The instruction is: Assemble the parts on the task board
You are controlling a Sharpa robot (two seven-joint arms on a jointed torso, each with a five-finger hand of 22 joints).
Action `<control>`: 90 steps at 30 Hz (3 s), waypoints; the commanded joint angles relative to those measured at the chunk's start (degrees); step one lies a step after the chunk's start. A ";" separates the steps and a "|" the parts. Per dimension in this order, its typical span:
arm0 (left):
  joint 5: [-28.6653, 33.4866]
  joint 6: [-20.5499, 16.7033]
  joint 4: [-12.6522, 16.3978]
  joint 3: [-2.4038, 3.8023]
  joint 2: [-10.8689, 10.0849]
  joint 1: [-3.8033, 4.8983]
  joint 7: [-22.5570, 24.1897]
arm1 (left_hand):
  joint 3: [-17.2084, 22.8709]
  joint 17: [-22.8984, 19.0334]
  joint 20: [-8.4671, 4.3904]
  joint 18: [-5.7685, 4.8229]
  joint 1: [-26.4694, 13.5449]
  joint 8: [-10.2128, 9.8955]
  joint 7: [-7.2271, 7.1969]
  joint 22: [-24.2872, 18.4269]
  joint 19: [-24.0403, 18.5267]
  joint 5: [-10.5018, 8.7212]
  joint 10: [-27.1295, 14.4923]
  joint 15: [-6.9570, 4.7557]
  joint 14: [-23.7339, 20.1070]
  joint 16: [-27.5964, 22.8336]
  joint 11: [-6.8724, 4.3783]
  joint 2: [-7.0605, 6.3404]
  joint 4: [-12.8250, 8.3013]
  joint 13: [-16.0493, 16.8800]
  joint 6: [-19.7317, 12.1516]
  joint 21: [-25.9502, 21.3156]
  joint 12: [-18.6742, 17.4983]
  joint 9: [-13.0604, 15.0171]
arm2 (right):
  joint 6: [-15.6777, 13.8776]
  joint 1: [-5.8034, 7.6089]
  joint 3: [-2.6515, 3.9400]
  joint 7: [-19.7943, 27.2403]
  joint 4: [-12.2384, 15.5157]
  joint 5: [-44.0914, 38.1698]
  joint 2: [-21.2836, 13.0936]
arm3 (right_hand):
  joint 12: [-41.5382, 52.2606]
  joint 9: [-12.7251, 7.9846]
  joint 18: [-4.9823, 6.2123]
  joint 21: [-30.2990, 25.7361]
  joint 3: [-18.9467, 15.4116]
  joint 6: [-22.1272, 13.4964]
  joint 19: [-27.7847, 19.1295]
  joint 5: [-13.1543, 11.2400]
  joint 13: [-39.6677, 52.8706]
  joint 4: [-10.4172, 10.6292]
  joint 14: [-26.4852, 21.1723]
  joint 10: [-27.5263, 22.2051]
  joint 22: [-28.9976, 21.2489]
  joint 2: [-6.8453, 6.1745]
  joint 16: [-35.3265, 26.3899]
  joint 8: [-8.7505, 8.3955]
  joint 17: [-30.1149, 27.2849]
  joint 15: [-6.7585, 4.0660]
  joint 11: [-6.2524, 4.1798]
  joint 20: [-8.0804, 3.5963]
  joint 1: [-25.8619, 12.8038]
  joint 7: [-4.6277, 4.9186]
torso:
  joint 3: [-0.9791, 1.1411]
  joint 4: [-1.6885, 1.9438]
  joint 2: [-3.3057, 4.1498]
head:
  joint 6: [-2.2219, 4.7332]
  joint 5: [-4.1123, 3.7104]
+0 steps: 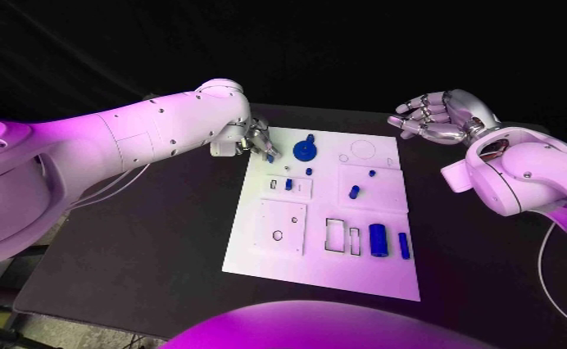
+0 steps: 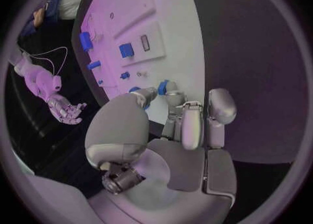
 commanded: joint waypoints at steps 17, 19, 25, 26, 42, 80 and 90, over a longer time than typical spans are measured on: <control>5.37 -2.29 1.75 0.28 -1.18 -0.06 0.37 | 5.11 0.99 0.00 -0.16 6.79 0.57 -0.44 0.18 -0.25 0.29 -0.14 -0.03 2.61 0.09 -0.40 2.34 -2.27 0.72 -0.67 -0.30 0.68 1.00 | 1.00 -0.03 0.01 -0.22 -0.15 -0.20 0.05 | 0.31 -0.06 0.24 -0.30 -0.38 -0.28 -0.25 0.19 -0.07 0.00 -0.28 -0.41 -0.07 0.60 -0.24 0.37 -0.08 0.17 0.05 0.28 0.02 2.31 | 0.01 -0.04 0.05 | -0.21 -0.04; 5.83 -2.52 2.05 0.30 -1.46 -0.06 0.39 | 6.62 1.10 -0.08 -0.18 7.67 0.85 -0.43 0.30 -0.18 0.13 -0.06 -0.08 2.66 0.14 -0.43 2.58 -3.01 0.79 -0.83 -0.25 0.75 1.30 | 1.01 -0.03 0.01 -0.23 -0.15 -0.20 0.04 | 0.31 -0.06 0.24 -0.30 -0.38 -0.28 -0.25 0.19 -0.07 0.00 -0.28 -0.41 -0.07 0.60 -0.24 0.37 -0.08 0.17 0.05 0.28 0.02 2.31 | 0.00 -0.04 0.04 | -0.23 -0.08; 7.32 -3.23 4.59 0.36 -3.53 -0.07 0.43 | 11.06 1.22 -0.19 -0.22 8.50 1.83 -0.44 0.50 -0.07 -0.49 0.25 -0.09 2.73 0.19 -0.45 2.43 -4.92 1.03 -1.05 -0.17 0.99 2.26 | 1.09 -0.03 0.00 -0.30 -0.20 -0.20 0.00 | 0.34 -0.08 0.24 -0.31 -0.45 -0.28 -0.25 0.17 -0.09 0.01 -0.29 -0.42 -0.10 0.63 -0.26 0.40 -0.09 0.17 0.05 0.28 0.00 2.31 | 0.08 0.00 -0.06 | -0.40 -0.05; 7.44 -3.29 4.96 0.37 -3.80 -0.07 0.43 | 11.06 1.22 -0.19 -0.22 8.50 1.83 -0.44 0.50 -0.07 -0.49 0.25 -0.09 2.73 0.19 -0.45 2.43 -4.92 1.03 -1.05 -0.17 0.99 2.26 | 1.11 -0.03 0.00 -0.31 -0.21 -0.20 0.00 | 0.36 -0.09 0.24 -0.31 -0.51 -0.29 -0.25 0.16 -0.11 0.02 -0.29 -0.44 -0.12 0.66 -0.27 0.42 -0.10 0.18 0.05 0.29 -0.02 2.31 | 0.08 0.01 -0.07 | -0.41 -0.04; 7.73 -6.67 14.29 0.38 -9.68 -1.37 0.80 | 13.79 1.32 -0.27 -0.36 8.31 2.55 -0.56 1.32 0.48 -0.68 0.88 -0.19 2.78 0.24 -0.59 1.80 -6.29 1.57 -1.02 0.22 1.39 2.99 | 1.40 -0.23 -0.06 -0.45 -0.43 -0.20 -0.08 | 0.40 -0.11 0.24 -0.33 -0.61 -0.30 -0.25 0.14 -0.14 0.04 -0.30 -0.46 -0.16 0.69 -0.30 0.46 -0.10 0.18 0.06 0.29 -0.07 2.31 | 0.04 0.01 -0.23 | -0.56 0.54; -1.01 -11.59 21.90 0.35 -12.43 -4.91 1.13 | 16.18 1.47 -0.42 -0.73 7.63 2.92 -0.74 3.23 1.83 -0.71 1.99 -0.36 2.85 0.30 -0.78 1.09 -7.29 2.67 -0.56 1.17 2.12 3.37 | 1.51 -0.49 -0.13 -0.41 -0.65 -0.29 -0.01 | 0.48 -0.15 0.24 -0.35 -0.82 -0.33 -0.25 0.15 -0.21 0.04 -0.30 -0.50 -0.23 0.81 -0.34 0.54 -0.12 0.19 0.06 0.30 -0.14 2.32 | -0.02 -0.06 0.05 | -0.99 0.74; -1.41 -10.59 22.02 0.35 -12.58 -5.00 0.94 | 16.29 1.47 -0.43 -0.76 7.61 2.93 -0.75 3.35 1.92 -0.71 2.06 -0.37 2.85 0.30 -0.80 1.07 -7.33 2.74 -0.53 1.23 2.17 3.39 | 1.58 -0.54 -0.13 -0.40 -0.68 -0.27 0.00 | 0.51 -0.17 0.24 -0.36 -0.88 -0.33 -0.24 0.15 -0.23 0.05 -0.30 -0.51 -0.26 0.85 -0.35 0.56 -0.13 0.19 0.07 0.31 -0.17 2.32 | -0.01 0.04 0.05 | -1.11 0.75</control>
